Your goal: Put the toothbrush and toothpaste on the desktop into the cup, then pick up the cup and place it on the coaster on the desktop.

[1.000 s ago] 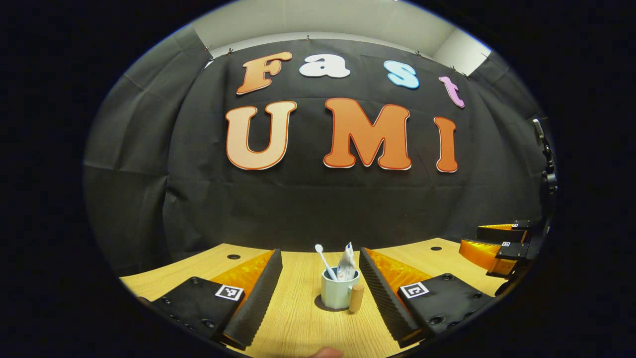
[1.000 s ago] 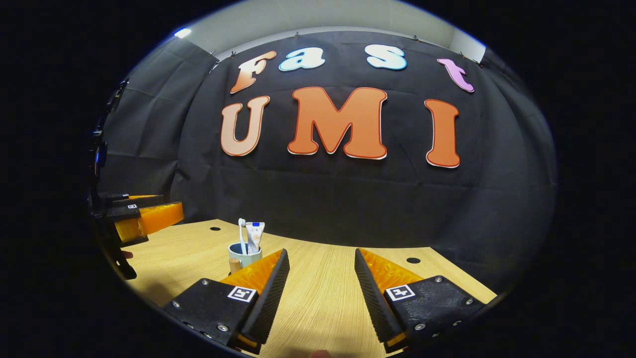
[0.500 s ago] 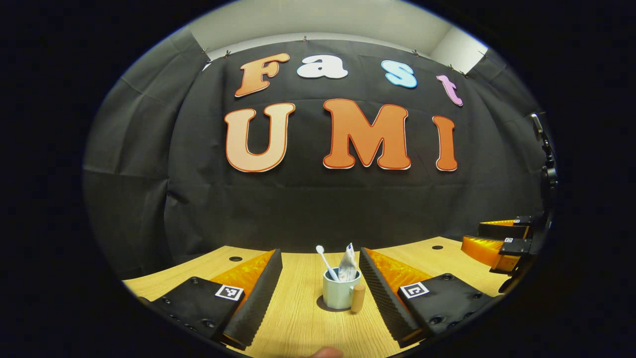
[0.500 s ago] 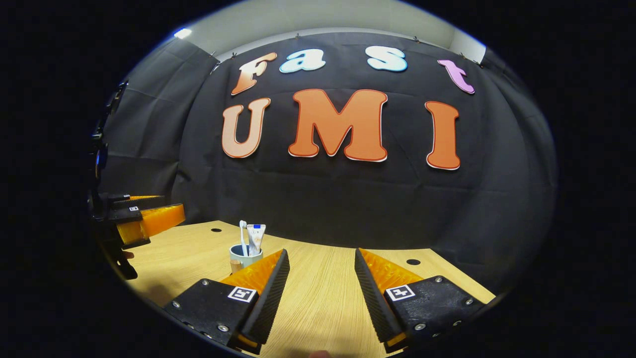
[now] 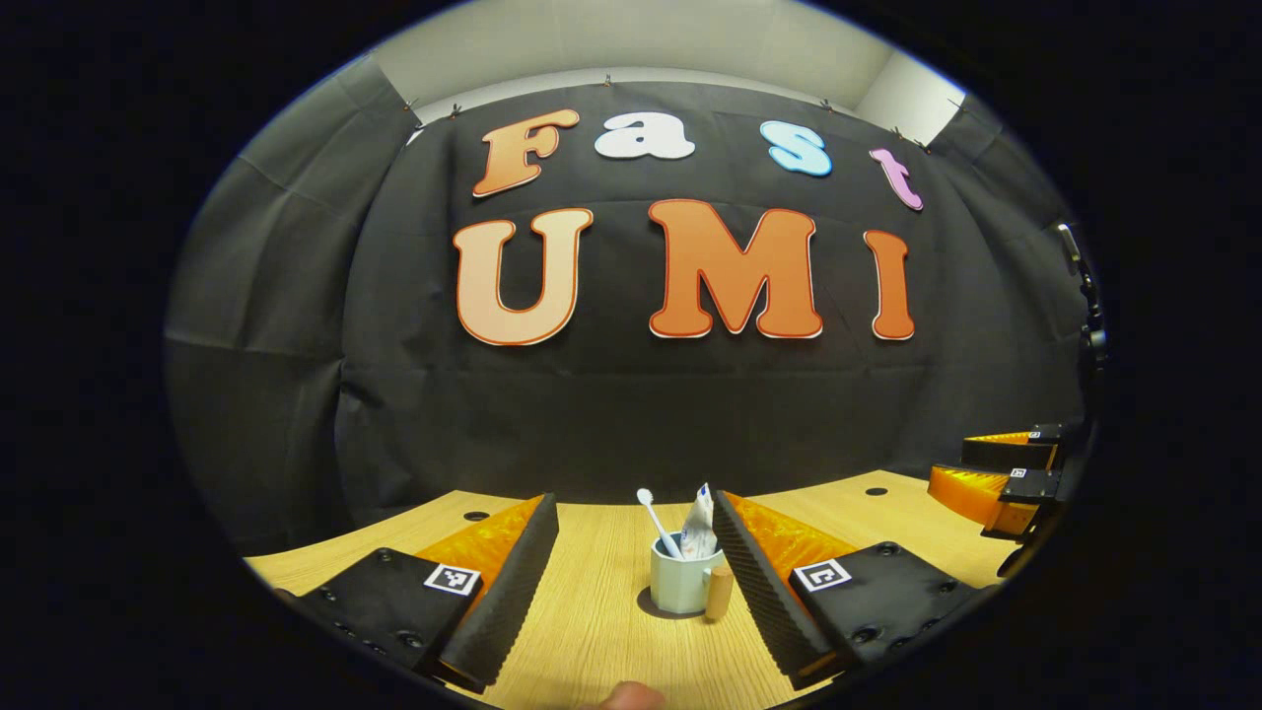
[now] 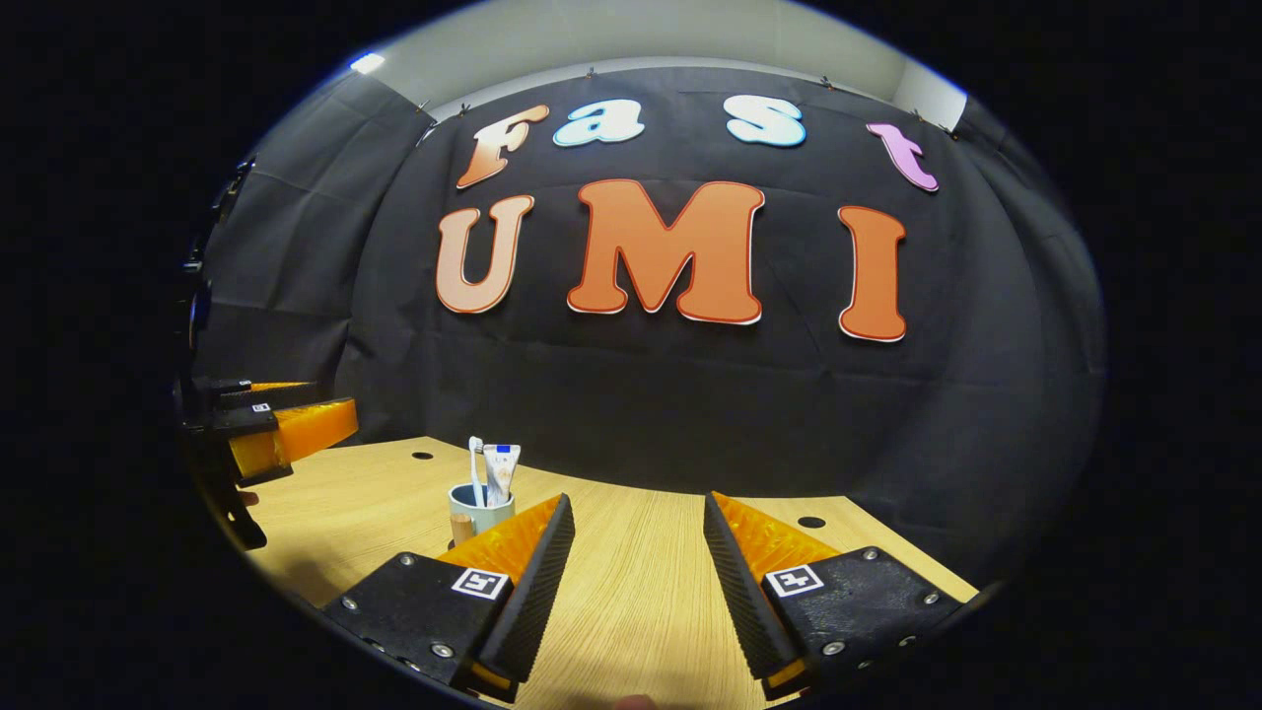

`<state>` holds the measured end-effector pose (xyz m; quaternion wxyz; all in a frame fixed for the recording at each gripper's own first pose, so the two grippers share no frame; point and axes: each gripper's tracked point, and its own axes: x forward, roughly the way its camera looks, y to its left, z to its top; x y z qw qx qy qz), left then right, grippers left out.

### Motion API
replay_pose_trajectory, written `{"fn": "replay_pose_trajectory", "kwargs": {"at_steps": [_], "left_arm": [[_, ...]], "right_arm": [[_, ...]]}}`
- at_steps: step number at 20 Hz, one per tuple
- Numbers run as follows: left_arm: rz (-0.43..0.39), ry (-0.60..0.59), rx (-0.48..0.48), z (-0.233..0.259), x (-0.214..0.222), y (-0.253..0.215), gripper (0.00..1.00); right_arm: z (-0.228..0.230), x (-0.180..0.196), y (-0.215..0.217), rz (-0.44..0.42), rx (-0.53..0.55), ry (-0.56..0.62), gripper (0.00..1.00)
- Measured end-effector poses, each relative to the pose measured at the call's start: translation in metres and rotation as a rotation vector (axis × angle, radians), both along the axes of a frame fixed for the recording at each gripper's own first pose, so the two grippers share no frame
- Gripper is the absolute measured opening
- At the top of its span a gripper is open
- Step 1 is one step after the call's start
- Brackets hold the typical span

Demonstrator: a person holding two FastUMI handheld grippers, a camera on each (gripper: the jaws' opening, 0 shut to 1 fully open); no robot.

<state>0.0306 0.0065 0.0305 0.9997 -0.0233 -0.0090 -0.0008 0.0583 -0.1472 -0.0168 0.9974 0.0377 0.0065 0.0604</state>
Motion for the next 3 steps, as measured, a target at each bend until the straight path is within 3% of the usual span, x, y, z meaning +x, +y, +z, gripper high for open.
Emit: {"fn": "replay_pose_trajectory", "kwargs": {"at_steps": [1,2,3], "left_arm": [[-0.004,-0.003,-0.007,0.0010,-0.0001,-0.0011,0.99],[-0.004,-0.004,-0.011,0.0007,0.0009,-0.0021,0.95],[-0.006,-0.010,-0.011,0.0022,0.0005,-0.0035,1.00]], "right_arm": [[0.0001,-0.0009,-0.0016,-0.003,0.002,-0.001,0.80],[0.0003,-0.0016,-0.0031,-0.007,0.004,-0.002,0.80],[0.0017,-0.0015,-0.0039,-0.009,0.007,-0.005,0.80]]}}
